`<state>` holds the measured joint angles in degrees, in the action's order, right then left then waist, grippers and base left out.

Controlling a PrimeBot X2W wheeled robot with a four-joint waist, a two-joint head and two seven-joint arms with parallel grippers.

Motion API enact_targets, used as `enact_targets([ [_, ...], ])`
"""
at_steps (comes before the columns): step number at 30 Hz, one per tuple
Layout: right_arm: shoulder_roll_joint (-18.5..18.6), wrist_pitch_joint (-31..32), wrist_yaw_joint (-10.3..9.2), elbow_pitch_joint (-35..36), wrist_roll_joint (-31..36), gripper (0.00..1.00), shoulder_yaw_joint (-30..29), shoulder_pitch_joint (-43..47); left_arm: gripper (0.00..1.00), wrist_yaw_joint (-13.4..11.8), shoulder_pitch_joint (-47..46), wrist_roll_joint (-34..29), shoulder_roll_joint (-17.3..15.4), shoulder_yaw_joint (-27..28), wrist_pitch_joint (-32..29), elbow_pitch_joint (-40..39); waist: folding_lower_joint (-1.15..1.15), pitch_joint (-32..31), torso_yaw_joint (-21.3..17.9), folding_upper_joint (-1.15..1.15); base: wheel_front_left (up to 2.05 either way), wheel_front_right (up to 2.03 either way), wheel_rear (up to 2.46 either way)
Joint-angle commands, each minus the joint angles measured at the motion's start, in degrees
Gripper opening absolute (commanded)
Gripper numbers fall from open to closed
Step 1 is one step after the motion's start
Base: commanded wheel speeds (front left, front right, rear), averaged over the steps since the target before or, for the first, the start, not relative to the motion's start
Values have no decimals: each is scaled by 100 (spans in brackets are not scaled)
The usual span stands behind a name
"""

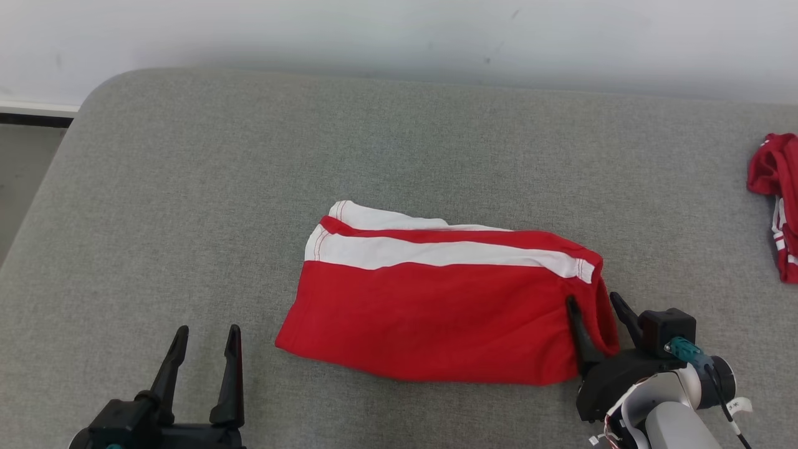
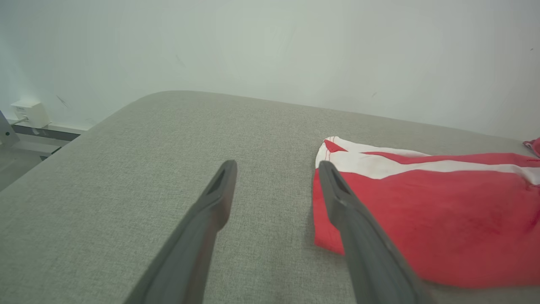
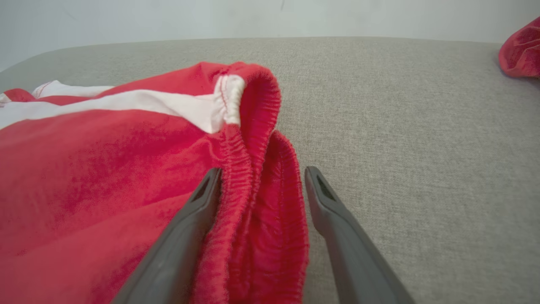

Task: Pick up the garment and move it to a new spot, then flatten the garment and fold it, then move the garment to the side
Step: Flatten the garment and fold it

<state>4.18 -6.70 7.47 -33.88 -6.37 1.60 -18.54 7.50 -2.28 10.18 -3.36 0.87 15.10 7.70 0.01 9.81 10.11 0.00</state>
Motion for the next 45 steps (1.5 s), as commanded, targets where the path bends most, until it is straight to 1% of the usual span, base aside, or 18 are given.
enact_targets([
  [1, 54, -78, 2, -65, 39, 100, -41, -45, 100, -10, -79, 15, 16, 7, 1, 21, -1, 21, 13, 0, 0, 0, 0],
  [5, 10, -41, 2, -417, -111, 100, -59, -135, 100, -9, -117, 32, 24, 9, 1, 68, -1, 51, -17, 0, 0, 0, 0],
  [9, -59, -52, 2, -698, -305, 100, 195, -275, 100, -8, -151, 49, 27, -29, 1, 115, -1, 69, -25, 0, 0, 0, 0],
  [10, -75, -80, 2, -735, -406, 56, 270, -315, 100, -8, -163, 51, 27, -41, 2, 122, -1, 68, -22, 0, 0, 0, 0],
  [11, -81, -119, 2, -771, -511, 25, 324, -357, 100, -8, -170, 53, 28, -53, 2, 128, -1, 64, -17, 0, 0, 0, 0],
  [12, -85, -140, 2, -810, -593, 0, 384, -387, 100, -8, -168, 60, 28, -55, 2, 133, -1, 55, -18, 0, 0, 0, 0],
  [14, -60, -198, 2, -897, -707, 0, 450, -463, 100, -8, -140, 71, 29, -49, 1, 140, -1, 31, -38, 0, 0, 0, 0],
  [16, 107, -259, 0, -953, -802, 0, 451, -512, 100, -8, -100, 79, 31, -55, 2, 157, -1, -3, -58, 0, 0, 0, 0],
  [17, 107, -259, 0, -953, -802, 0, 451, -512, 100, -8, -100, 79, 31, -55, 2, 157, -1, -3, -58, 0, 0, 0, 0],
  [18, 198, -283, 0, -979, -857, 0, 451, -533, 100, -8, -78, 78, 30, -47, 1, 159, -1, -23, -77, 0, 0, 0, 0],
  [22, 674, -273, -5, -1033, -1032, 0, 351, -577, 100, -8, 0, 78, 32, 0, 1, 156, -1, -90, -160, 0, 0, 0, 0],
  [28, 1519, -63, -5, -892, -1327, 0, 139, -419, 100, -7, 13, 88, 33, 18, 2, 138, -1, -127, -273, 0, 0, 0, 0],
  [31, 1757, 159, -5, -742, -1523, 0, 149, -360, 100, -7, 38, 97, 31, 25, 2, 124, -1, -132, -334, 0, 0, 0, 0],
  [35, 1890, 542, -5, -346, -2003, 0, 260, -313, 100, -7, 77, 101, 15, 7, 1, 145, -1, -167, -411, 0, 0, 0, 0],
  [40, 1840, 1215, -5, 348, -2925, 0, 344, -196, 100, -7, 72, 108, -2, -43, 1, 220, -1, -255, -440, 0, 0, 0, 0],
  [45, 1657, 2051, -5, 1190, -3963, 0, 295, -31, 100, -7, 119, 124, -14, -36, 1, 247, -1, -349, -458, 0, 0, 0, 0],
])
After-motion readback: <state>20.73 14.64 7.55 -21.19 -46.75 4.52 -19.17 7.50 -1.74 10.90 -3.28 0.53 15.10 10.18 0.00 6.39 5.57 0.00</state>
